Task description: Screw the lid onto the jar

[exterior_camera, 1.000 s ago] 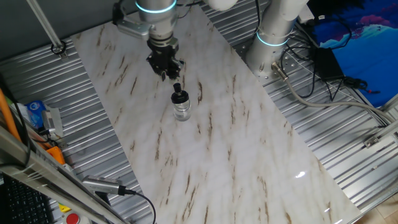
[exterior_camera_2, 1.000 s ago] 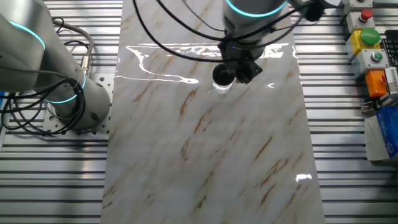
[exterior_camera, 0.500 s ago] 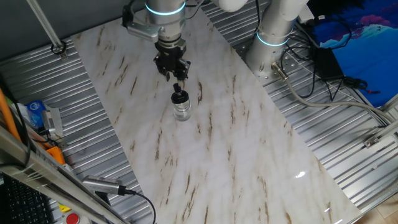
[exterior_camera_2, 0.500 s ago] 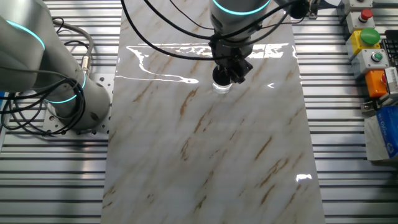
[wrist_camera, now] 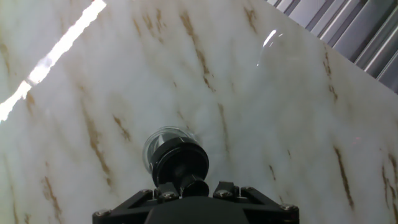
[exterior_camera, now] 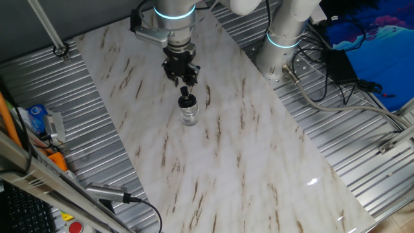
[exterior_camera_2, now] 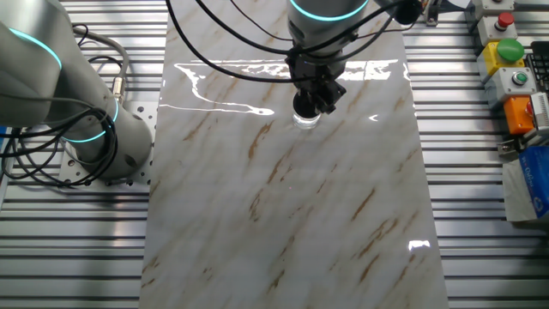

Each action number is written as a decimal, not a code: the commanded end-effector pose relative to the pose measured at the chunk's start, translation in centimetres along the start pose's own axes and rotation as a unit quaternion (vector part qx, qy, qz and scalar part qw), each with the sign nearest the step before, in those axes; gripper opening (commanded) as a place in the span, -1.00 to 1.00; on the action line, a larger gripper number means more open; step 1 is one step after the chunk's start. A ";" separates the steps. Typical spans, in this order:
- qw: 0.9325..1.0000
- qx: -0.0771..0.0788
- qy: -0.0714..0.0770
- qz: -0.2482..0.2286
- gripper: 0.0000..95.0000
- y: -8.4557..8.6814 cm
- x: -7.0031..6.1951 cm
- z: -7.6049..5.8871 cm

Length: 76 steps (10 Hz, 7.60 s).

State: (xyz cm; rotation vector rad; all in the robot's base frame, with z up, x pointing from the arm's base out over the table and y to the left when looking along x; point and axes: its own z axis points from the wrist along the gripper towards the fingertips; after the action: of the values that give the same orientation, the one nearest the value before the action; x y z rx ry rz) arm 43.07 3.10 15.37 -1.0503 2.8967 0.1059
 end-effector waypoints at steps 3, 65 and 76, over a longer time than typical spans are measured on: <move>1.000 -0.003 -0.003 -0.005 -0.20 0.0 0.0 0.3; 0.996 0.082 0.013 -0.031 -1.00 1.6 -5.3 0.8; 0.994 0.103 0.031 -0.024 -1.00 1.8 -5.8 1.0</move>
State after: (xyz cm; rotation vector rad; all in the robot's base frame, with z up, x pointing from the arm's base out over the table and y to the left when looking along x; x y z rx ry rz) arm 46.36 8.24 14.95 -1.1040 2.8541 -0.2274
